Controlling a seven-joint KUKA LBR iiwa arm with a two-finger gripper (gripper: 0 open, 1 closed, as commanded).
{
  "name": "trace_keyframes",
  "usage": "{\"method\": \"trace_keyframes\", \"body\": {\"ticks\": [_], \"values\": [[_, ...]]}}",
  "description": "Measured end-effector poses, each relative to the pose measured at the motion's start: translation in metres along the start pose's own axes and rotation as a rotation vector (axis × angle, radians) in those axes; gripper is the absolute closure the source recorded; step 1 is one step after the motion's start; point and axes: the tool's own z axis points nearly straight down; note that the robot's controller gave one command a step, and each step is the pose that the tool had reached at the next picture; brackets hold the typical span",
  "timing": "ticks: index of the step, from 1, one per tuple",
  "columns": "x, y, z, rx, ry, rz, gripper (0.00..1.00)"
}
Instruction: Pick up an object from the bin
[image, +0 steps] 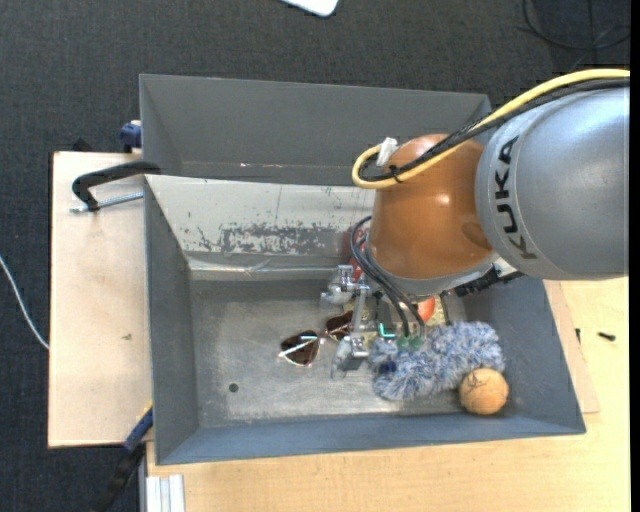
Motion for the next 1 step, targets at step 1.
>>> {"method": "trace_keyframes", "body": {"ticks": [1], "values": [[-0.0011,-0.0005,-0.0032,-0.001,-0.006,0.001,0.00]]}}
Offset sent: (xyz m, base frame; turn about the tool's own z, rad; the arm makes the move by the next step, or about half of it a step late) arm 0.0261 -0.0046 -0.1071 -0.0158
